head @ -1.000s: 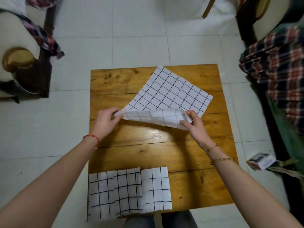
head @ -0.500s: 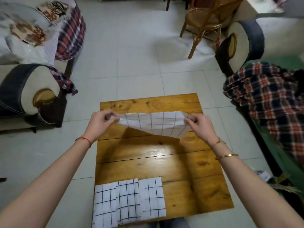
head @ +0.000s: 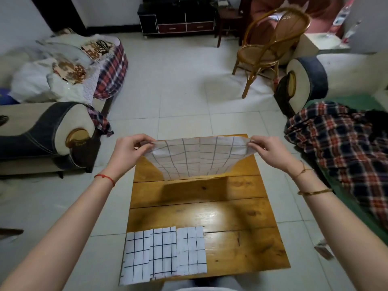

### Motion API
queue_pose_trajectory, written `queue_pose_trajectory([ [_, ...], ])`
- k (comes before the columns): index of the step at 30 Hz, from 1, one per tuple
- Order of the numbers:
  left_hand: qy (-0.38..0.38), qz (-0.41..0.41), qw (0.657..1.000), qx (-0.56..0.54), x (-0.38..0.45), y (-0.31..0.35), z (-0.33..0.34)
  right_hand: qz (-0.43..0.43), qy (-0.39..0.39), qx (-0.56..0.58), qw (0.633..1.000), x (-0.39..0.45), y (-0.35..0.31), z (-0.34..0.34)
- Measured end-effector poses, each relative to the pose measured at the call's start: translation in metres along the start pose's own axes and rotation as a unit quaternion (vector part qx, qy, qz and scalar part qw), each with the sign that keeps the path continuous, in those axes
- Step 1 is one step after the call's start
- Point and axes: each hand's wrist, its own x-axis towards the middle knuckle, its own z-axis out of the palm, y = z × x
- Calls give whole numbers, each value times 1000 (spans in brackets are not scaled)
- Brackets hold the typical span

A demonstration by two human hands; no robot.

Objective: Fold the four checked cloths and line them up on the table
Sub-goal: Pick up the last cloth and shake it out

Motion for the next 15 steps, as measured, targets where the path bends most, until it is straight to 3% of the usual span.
queue_pose_trajectory([
  [8,-38,-43,996,-73,-20,23,-33,-34,-41,22,998,-12,-5,-28],
  [15,-41,-80,983,-160,-26,39,-49,-19,-48,134,990,-19,-12,-41],
])
